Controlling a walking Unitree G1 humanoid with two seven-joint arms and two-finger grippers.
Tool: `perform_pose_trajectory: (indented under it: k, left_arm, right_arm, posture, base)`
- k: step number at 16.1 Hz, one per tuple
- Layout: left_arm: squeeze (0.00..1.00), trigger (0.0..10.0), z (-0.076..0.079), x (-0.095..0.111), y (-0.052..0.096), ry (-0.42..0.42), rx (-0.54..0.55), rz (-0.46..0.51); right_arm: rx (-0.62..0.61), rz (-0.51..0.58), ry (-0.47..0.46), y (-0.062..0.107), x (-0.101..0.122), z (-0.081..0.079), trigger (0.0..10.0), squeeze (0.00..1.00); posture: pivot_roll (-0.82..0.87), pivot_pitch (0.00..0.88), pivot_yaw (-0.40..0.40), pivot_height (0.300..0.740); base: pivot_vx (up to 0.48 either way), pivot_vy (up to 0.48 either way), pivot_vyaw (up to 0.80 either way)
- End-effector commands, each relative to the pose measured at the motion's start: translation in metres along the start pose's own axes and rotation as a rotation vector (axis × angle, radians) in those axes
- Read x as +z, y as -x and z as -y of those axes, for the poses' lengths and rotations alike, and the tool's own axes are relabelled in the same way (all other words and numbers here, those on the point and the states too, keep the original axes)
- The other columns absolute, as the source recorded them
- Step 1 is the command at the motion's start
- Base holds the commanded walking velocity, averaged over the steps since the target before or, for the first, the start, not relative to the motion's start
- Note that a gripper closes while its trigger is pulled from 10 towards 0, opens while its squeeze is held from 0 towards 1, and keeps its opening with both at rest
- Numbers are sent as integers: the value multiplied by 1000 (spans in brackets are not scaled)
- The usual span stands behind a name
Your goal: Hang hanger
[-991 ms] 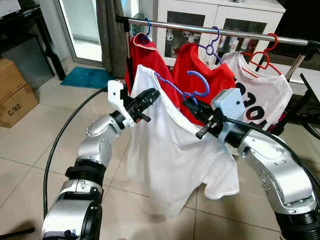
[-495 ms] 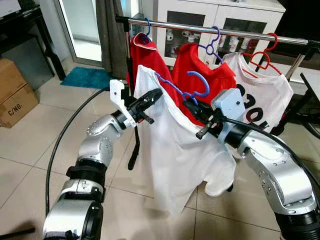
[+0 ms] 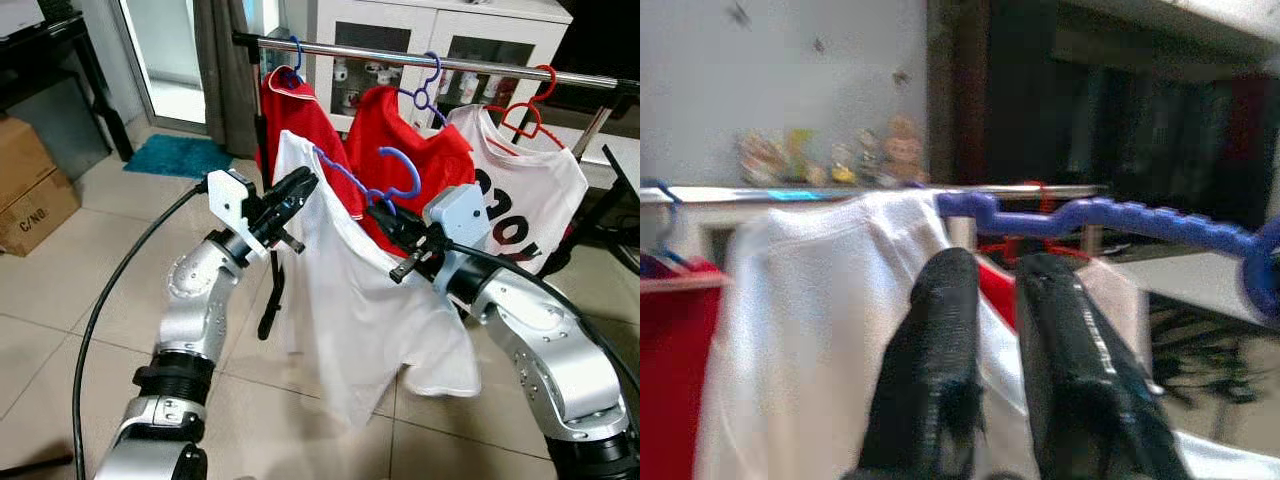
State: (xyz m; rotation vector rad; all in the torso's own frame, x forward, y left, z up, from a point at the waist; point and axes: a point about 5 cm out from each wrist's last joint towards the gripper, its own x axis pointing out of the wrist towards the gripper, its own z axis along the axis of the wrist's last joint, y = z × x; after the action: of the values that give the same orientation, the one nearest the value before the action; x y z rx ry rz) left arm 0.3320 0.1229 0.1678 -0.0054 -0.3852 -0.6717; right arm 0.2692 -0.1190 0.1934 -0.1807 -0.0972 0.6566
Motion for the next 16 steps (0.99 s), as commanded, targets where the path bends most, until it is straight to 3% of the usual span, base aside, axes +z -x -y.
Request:
perform_pose_trajectory:
  k: [1,3,6,11,12,13,16]
  left_arm:
    - [1000,10000,4,-5,2,-95,16,-31]
    - [1000,10000,6,-13,6,-190,48,-74]
    - [1000,10000,14,-20,1,-109,111,-60]
    - [1000,10000,25,-19,-16,-85,78,-23]
    - [118,10000,22,-20,-17,-73,105,-32]
    - [0,10000,18,-21,-18,-82,133,-41]
    - [0,10000,8,-25,-23,-97,144,-90]
  right_arm:
    - [-38,53,12,2,7,1,0,0]
    - [-72,66,-21,1,4,2,0,0]
    - [-65,84,-28,-5,2,-4,0,0]
    - [-39,109,7,-11,8,-4,0,0]
    - [-33,114,18,-11,9,-3,0,0]
    - [-27,117,24,-11,10,-4,0,0]
    - [-10,122,30,-11,11,-5,0,0]
  posture:
    - [-171,0,24,740]
    - [-171,0,27,740]
    - [-164,0,15,740]
    - [-164,0,-4,740]
    - [-170,0,-4,740]
    - [-174,0,-5,740]
    - [-175,0,-12,740]
  base:
    - [0,0,0]
    - [0,0,0]
    - [0,0,0]
    - [0,0,0]
    - [0,0,0]
    - [0,0,0]
    - [0,0,0]
